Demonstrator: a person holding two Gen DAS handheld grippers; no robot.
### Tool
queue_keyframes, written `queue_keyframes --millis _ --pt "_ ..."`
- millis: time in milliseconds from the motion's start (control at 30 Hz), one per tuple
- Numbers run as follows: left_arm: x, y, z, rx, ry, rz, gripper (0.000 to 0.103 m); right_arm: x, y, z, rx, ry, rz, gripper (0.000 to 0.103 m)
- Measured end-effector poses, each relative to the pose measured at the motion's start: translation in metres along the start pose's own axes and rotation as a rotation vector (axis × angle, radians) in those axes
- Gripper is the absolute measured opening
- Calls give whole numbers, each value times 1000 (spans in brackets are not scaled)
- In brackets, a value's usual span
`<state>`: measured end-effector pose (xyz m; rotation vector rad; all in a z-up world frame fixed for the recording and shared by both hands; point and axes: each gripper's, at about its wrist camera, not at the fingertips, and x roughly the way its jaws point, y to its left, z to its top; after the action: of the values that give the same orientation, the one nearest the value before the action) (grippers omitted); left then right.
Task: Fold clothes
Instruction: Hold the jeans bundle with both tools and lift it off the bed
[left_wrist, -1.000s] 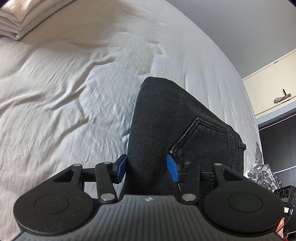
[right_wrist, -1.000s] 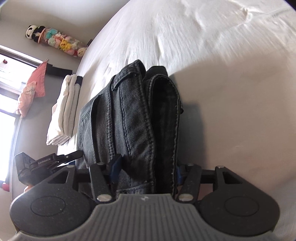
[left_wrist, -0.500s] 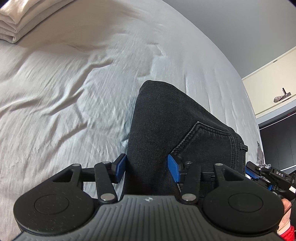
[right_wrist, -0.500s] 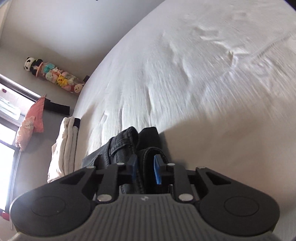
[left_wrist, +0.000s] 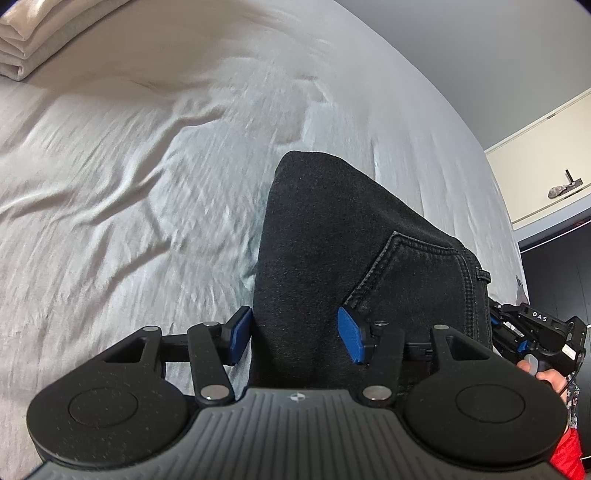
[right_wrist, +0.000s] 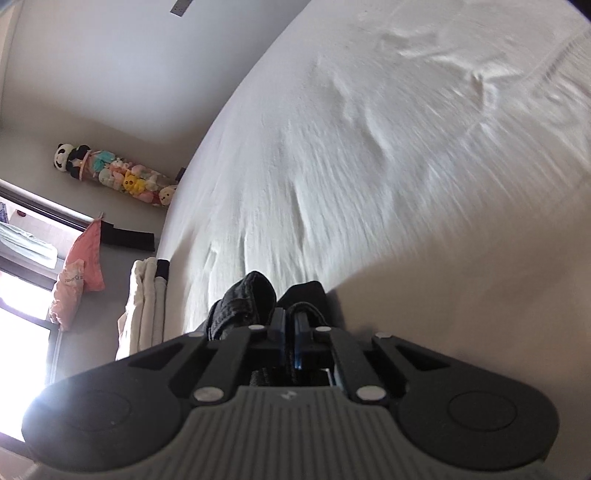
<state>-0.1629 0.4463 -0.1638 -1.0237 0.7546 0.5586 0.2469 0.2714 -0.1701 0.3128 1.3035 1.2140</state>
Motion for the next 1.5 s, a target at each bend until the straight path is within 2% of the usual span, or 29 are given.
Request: queue_keyframes --millis 133,233,333,433,467,533,667,800,900,1133,1200,1267,1300,1433,1500 --pt "2 0 1 7 7 9 65 2 0 -2 -23 14 -42 6" --pt "2 -1 1 11 8 12 65 -14 14 -9 -58 -16 -78 14" --pt "1 -1 1 23 4 15 65 -39 28 -22 -79 -80 -116 48" --pt "0 -2 0 34 -1 18 65 -65 33 -41 -18 -121 -152 62" --pt "-1 -3 0 34 -2 17 65 -73 33 -49 15 -134 -167 71" --pt "-1 -2 0 34 -3 16 65 -87 32 -69 100 -152 -189 81" --pt "-2 -1 -1 35 -5 11 65 -92 28 -103 214 -128 -218 83" --pt "-4 0 -2 36 -24 4 65 -80 21 -119 288 -98 -237 84" --pt "-5 2 2 21 -52 -5 64 -70 21 -121 285 -109 -261 84" --pt "6 14 25 -20 -82 -70 65 -50 5 -123 338 -87 -230 83" --pt "14 18 33 -38 -77 -96 66 -49 2 -123 343 -87 -221 83" --pt "22 22 40 -54 -65 -120 74 -47 0 -123 346 -85 -213 83" --pt "25 24 43 -58 -61 -131 75 -46 -1 -123 347 -83 -209 83" --pt "37 32 52 -85 -48 -174 75 -40 -2 -123 348 -80 -179 79" --pt "42 33 55 -92 -45 -187 70 -40 -3 -123 345 -81 -178 77"
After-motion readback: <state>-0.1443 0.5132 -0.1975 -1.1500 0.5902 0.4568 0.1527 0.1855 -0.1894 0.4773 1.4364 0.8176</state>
